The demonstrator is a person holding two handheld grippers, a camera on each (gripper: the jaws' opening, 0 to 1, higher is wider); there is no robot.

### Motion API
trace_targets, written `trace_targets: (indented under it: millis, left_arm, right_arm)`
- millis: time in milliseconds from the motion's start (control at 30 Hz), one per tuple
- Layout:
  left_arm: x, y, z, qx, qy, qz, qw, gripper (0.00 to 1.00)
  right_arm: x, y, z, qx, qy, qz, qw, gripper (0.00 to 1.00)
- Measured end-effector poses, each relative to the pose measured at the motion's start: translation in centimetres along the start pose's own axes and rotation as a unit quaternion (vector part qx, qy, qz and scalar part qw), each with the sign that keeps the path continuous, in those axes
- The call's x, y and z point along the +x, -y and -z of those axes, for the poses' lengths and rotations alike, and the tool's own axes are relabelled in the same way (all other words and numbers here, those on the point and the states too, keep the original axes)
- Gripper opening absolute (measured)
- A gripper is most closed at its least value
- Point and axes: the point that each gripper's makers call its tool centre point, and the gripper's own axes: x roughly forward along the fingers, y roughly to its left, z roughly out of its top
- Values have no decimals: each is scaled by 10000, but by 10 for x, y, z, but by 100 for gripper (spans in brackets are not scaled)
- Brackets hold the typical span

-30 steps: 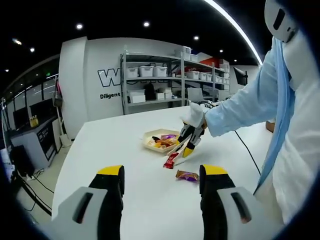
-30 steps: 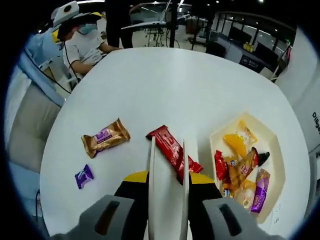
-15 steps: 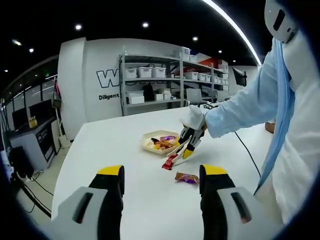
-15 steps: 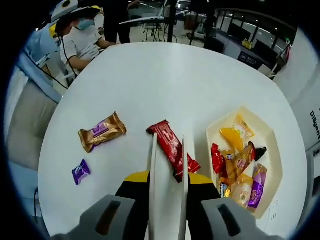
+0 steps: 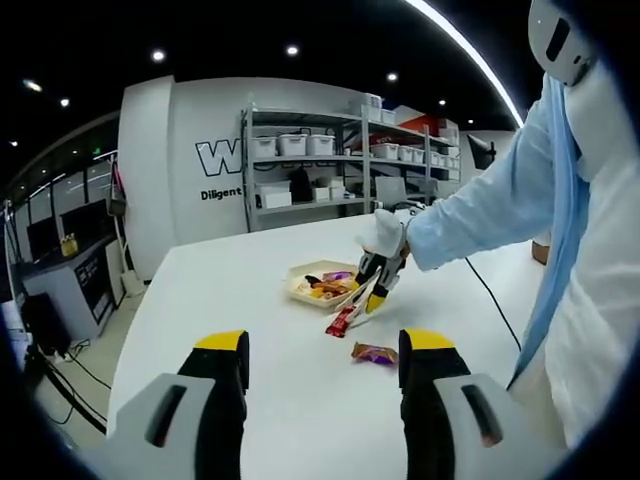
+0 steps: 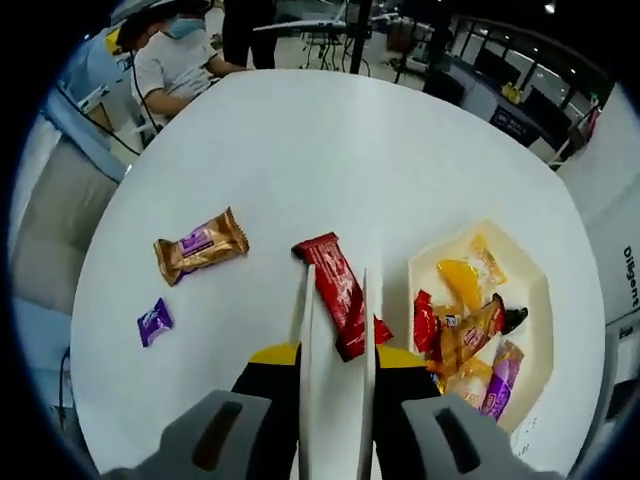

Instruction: Place the target food into the container with the food tongs after gripping and lifting it, then release it inside without dropping or visibly crushing the food.

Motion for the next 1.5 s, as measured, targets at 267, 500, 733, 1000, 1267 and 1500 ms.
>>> trace_targets:
  millis: [267,500,733,1000,1267,1500]
  left_arm:
    - [-2,-1,-1,-11,16,-64,10000,58]
    - [-2,-1,-3,-10,20,-86,10000,58]
    - [-4,-1,-3,-9,2,-119,9999,58]
    - [-1,2,-2,-13,16,-78,10000,58]
    - [5,3,-5,13,54,60,10000,57]
    - [4,4,-6,33,52,118,9999,57]
  right_arm:
    - [-3,5,3,-588,-326,-131,9976,19]
    - [-3,10,-2,-816,-348,-136,9960,20]
    - [1,12,-2,-1087,-552,-66,9925,19]
    - [-4,-2,5,-210,-629,-177,9976,19]
    - [-7,-16,3,-84,-634,-126,9979,20]
    - [-6,-3,11,-290,-670,2,9973,20]
